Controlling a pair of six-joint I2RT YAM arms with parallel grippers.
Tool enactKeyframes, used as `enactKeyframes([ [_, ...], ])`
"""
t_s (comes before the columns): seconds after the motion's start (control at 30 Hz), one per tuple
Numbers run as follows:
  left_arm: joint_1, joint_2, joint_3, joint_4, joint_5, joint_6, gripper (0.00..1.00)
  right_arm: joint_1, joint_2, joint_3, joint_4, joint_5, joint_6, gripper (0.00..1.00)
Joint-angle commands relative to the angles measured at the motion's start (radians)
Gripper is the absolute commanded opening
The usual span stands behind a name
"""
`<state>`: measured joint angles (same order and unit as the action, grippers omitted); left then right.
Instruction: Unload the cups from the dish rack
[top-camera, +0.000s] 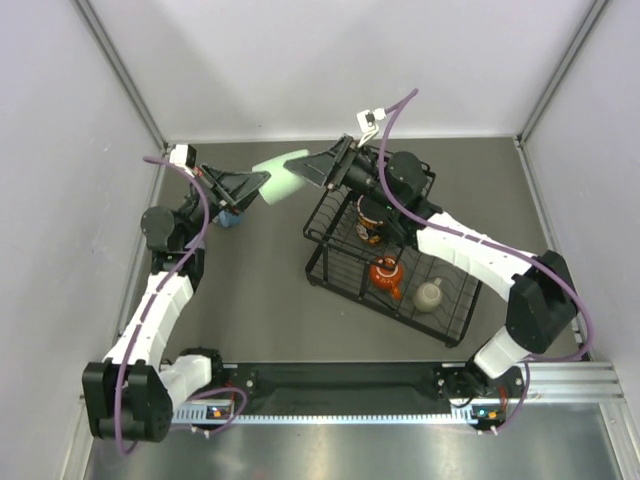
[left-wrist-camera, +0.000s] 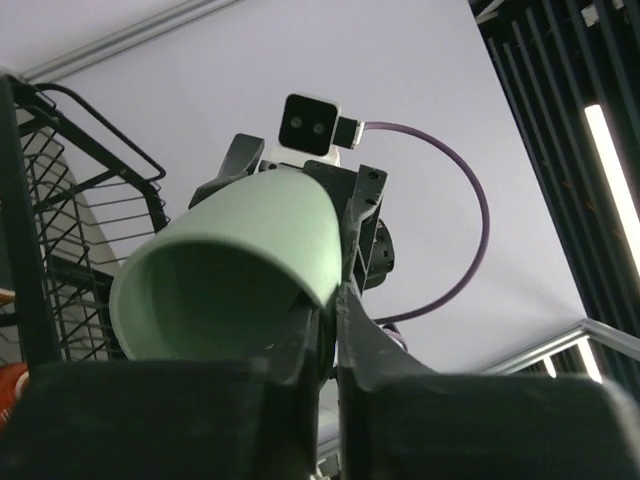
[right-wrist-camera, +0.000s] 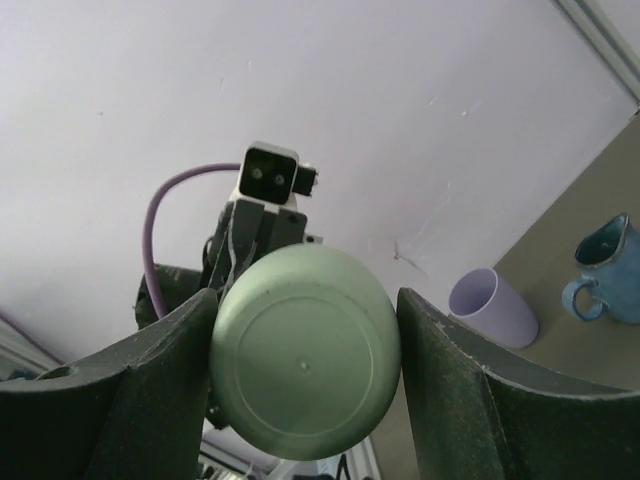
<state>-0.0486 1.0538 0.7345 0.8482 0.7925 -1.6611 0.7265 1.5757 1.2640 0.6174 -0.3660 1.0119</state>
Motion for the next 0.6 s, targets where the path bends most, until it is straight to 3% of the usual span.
enactKeyframes([
  [0.0, -0.005, -0.040, 0.022, -0.059, -0.010, 0.092, 0.00, 0.013, -0.028, -0.026, 0.079, -0.013, -0.010, 0.36],
  [0.03, -0.005, -0.046, 0.025, -0.142, -0.016, 0.133, 0.00, 0.014, -0.045, -0.028, 0.068, -0.016, -0.031, 0.42],
  [0.07, -0.005, -0.064, 0.034, -0.178, -0.028, 0.158, 0.00, 0.013, -0.057, -0.029, 0.047, -0.017, -0.048, 0.59],
  [0.13, -0.005, -0.078, 0.049, -0.285, -0.038, 0.237, 0.00, 0.014, -0.095, -0.031, -0.008, -0.027, -0.100, 0.79],
  [0.17, -0.004, -0.089, 0.077, -0.331, -0.041, 0.268, 0.00, 0.014, -0.111, -0.037, -0.031, -0.027, -0.119, 1.00],
  [0.3, -0.004, -0.095, 0.239, -0.683, -0.085, 0.513, 0.00, 0.014, -0.218, -0.067, -0.168, -0.002, -0.238, 1.00],
  [0.37, -0.004, -0.086, 0.371, -0.960, -0.145, 0.712, 0.00, 0.011, -0.299, -0.086, -0.254, 0.024, -0.314, 1.00],
  [0.43, -0.004, -0.052, 0.463, -1.137, -0.263, 0.896, 0.00, 0.011, -0.383, -0.092, -0.316, 0.062, -0.402, 1.00],
  [0.47, -0.004, -0.031, 0.559, -1.313, -0.309, 0.953, 0.00, 0.008, -0.414, -0.101, -0.378, 0.079, -0.432, 1.00],
  [0.5, -0.004, -0.006, 0.606, -1.390, -0.432, 1.054, 0.00, 0.010, -0.474, -0.110, -0.398, 0.094, -0.472, 1.00],
  [0.57, -0.004, 0.069, 0.710, -1.524, -0.550, 1.139, 0.00, 0.008, -0.535, -0.144, -0.444, 0.142, -0.505, 1.00],
])
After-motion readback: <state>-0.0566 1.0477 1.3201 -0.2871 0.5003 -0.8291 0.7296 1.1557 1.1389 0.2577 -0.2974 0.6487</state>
